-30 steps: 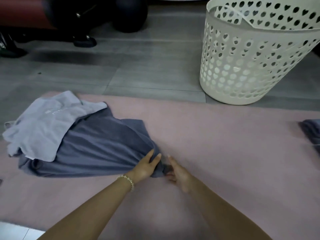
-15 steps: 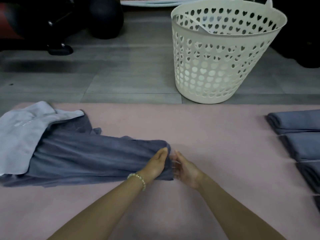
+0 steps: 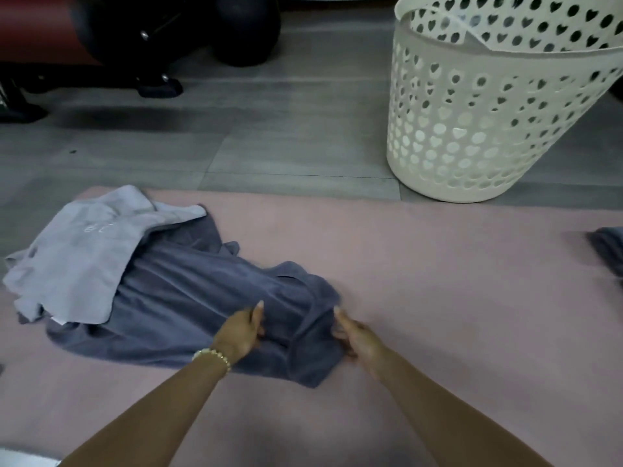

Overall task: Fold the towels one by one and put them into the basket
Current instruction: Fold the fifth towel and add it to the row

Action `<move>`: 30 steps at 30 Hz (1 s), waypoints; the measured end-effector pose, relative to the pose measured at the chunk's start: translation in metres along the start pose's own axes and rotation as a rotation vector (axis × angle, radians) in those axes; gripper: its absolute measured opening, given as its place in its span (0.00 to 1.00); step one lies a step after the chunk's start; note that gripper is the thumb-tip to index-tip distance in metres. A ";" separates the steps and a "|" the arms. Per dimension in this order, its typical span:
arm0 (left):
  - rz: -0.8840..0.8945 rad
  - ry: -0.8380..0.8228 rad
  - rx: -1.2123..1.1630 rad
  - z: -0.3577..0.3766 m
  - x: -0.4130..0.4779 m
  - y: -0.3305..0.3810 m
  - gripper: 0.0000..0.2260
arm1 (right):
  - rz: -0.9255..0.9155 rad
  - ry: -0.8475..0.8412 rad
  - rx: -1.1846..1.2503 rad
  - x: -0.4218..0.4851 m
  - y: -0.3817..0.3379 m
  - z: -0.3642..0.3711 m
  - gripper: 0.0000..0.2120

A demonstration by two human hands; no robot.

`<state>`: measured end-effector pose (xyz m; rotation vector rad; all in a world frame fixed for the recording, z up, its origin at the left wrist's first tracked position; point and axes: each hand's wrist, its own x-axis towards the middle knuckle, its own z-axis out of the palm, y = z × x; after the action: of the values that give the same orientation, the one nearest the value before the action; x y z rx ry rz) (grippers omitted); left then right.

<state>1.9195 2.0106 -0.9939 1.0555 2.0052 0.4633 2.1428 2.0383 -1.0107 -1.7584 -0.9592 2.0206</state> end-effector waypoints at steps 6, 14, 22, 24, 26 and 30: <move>0.272 0.084 0.341 0.006 0.070 0.030 0.26 | 0.096 0.113 0.085 0.036 -0.032 0.034 0.44; 0.143 -0.182 0.154 -0.011 0.097 0.096 0.24 | -0.161 -0.180 0.049 0.007 -0.053 0.027 0.21; 0.493 -0.267 -0.566 -0.082 0.008 0.267 0.10 | -0.286 -0.180 -0.117 -0.110 -0.135 -0.039 0.23; 0.558 -0.234 -0.615 -0.101 -0.024 0.311 0.09 | -0.326 -0.143 -0.197 -0.152 -0.163 -0.049 0.26; 0.610 -0.215 -0.676 -0.122 -0.060 0.351 0.09 | -0.369 -0.096 -0.277 -0.194 -0.191 -0.061 0.26; 0.752 -0.147 -0.763 -0.167 -0.136 0.422 0.09 | -0.475 0.044 -0.352 -0.286 -0.245 -0.093 0.23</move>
<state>2.0494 2.1541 -0.5618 1.2382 1.0604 1.3625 2.2426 2.0685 -0.6371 -1.5239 -1.6169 1.5771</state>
